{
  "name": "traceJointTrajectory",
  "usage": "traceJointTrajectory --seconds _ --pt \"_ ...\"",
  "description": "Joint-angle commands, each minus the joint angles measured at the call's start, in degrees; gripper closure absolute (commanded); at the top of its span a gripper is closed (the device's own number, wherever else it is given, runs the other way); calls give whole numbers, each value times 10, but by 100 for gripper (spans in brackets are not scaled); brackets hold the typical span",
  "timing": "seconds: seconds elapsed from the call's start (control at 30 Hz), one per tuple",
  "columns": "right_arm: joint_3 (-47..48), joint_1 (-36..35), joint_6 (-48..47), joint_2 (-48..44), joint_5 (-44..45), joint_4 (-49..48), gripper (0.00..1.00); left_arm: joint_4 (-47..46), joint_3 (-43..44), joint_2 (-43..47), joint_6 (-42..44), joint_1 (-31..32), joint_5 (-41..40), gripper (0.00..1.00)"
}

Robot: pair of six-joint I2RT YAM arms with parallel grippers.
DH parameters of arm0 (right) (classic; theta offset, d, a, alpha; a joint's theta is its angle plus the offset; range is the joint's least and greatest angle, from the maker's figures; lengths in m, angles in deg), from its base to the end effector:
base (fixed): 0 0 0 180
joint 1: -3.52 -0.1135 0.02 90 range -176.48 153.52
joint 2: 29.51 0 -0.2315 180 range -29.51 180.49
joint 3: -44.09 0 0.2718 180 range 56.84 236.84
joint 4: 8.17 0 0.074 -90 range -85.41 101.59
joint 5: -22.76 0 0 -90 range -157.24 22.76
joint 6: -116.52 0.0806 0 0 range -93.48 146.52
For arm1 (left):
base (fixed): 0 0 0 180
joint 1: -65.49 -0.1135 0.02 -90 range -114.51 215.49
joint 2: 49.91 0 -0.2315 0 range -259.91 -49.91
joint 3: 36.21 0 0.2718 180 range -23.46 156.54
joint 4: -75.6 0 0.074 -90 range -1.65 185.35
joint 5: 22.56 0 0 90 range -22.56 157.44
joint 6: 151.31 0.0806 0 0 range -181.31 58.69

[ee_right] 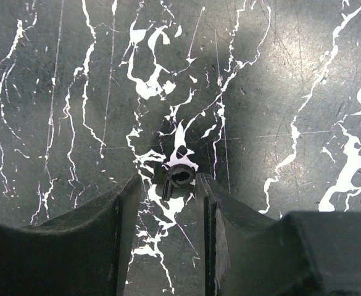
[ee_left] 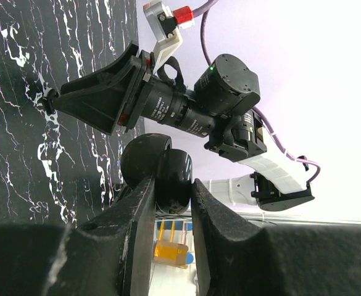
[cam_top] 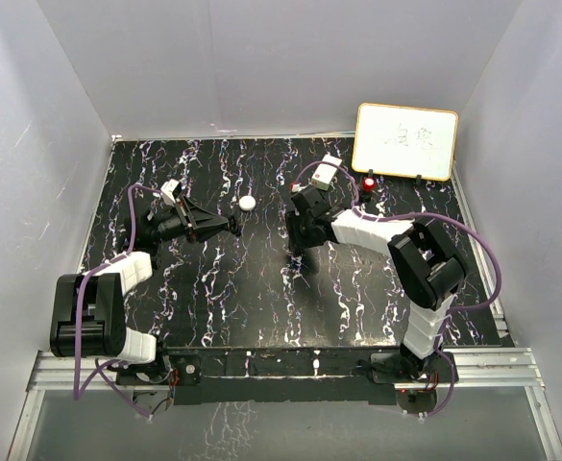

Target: Insert the wireless bluetooth earbuds into the charging case

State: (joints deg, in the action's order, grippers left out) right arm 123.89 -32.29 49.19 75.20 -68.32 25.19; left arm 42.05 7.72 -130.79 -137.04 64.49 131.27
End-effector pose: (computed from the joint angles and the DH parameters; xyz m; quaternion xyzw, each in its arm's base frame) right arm 0.3288 0.2391 0.0915 -0.1126 0.9553 0.1414 0.2341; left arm 0.3111 -0.0669 0.1722 -0.0991 0.7094 -0.6591 0.2292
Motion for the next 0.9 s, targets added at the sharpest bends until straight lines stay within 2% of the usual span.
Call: traceJointTrajectory --seconds 0.0,0.87 --pt "-3 6 7 5 3 -27 62 -12 0 22 -5 0 10 100" --pt "-10 9 4 21 -7 -32 67 -12 1 21 -5 0 9 100"
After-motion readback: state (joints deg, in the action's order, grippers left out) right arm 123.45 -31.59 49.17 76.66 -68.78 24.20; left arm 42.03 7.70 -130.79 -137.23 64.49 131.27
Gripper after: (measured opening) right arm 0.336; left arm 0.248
